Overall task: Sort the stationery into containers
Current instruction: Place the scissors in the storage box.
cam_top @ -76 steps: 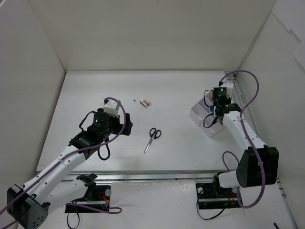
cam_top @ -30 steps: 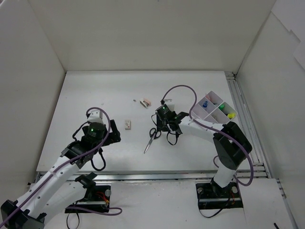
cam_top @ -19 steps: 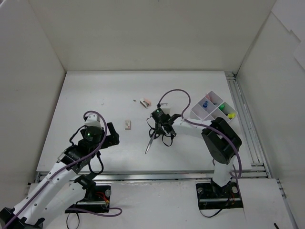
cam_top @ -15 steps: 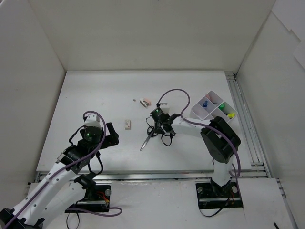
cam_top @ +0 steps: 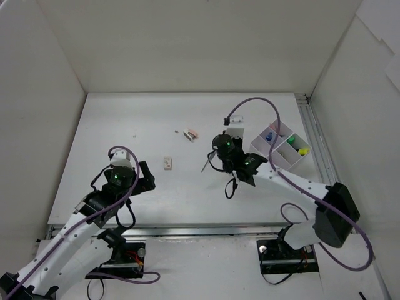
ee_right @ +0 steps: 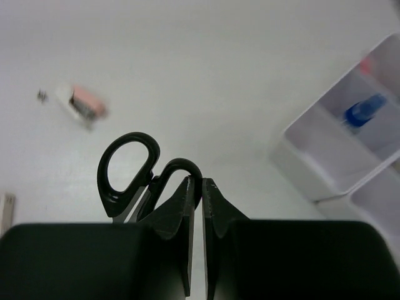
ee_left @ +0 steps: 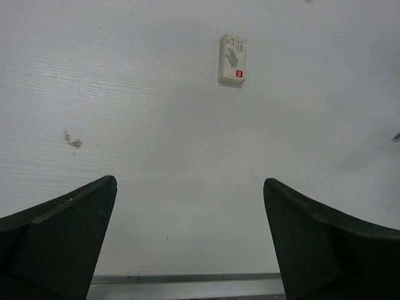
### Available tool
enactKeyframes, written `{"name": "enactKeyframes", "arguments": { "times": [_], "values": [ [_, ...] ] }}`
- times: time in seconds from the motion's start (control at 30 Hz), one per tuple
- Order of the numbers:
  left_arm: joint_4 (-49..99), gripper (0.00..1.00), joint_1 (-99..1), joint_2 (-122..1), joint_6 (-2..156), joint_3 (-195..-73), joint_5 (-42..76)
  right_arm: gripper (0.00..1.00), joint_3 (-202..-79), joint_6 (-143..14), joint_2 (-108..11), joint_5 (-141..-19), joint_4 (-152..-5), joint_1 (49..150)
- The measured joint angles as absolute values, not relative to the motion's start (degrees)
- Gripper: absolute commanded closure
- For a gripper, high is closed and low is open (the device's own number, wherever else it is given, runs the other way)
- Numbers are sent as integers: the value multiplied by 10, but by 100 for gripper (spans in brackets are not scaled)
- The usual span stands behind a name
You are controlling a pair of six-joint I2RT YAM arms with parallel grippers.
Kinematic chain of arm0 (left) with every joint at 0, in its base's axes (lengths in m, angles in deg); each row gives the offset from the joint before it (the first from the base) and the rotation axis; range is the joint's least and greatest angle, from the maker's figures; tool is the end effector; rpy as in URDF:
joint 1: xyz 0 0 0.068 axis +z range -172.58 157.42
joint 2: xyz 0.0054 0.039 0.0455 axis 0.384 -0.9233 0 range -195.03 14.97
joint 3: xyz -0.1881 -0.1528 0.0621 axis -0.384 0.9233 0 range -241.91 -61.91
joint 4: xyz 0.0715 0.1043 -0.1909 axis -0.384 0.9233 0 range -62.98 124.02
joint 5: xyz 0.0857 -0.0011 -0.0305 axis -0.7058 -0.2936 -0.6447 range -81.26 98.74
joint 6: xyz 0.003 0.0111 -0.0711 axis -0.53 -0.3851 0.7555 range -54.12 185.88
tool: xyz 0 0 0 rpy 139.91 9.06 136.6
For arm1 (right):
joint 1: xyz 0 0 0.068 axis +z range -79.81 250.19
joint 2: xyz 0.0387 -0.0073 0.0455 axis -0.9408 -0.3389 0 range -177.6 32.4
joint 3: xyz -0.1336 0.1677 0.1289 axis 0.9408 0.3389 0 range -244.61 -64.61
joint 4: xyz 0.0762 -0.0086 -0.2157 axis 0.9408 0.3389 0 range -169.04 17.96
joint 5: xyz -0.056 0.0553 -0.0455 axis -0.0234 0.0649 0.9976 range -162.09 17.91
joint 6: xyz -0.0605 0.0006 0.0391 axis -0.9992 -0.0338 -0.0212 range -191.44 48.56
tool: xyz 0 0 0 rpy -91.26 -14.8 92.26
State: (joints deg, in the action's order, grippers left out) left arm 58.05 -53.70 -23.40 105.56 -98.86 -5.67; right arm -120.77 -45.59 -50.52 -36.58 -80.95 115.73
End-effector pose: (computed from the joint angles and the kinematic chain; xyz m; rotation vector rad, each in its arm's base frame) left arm 0.1395 -0.0669 0.2469 -0.3092 2.1300 -0.4618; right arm 0.2461 0.2012 0.2598 0.0575 1.9248 0.2128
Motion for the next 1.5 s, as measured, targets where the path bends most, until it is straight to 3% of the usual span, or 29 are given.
{"name": "enactKeyframes", "arguments": {
  "times": [0.2, 0.43, 0.63, 1.5],
  "values": [
    [580, 0, -537, -261, 1056, -989, -61, 100, -1186, -667, -436, -185, -1001, 1121],
    [580, 0, -537, -286, 1069, -992, -75, 100, -1138, -823, -437, -154, -1138, 998],
    [576, 1, -537, -309, 1072, -1000, -78, 100, -1128, -867, -467, -153, -1201, 946],
    [577, 0, -537, -298, 1082, -1011, -83, 100, -1164, -989, -645, -63, -1283, 945]
  ]
}}
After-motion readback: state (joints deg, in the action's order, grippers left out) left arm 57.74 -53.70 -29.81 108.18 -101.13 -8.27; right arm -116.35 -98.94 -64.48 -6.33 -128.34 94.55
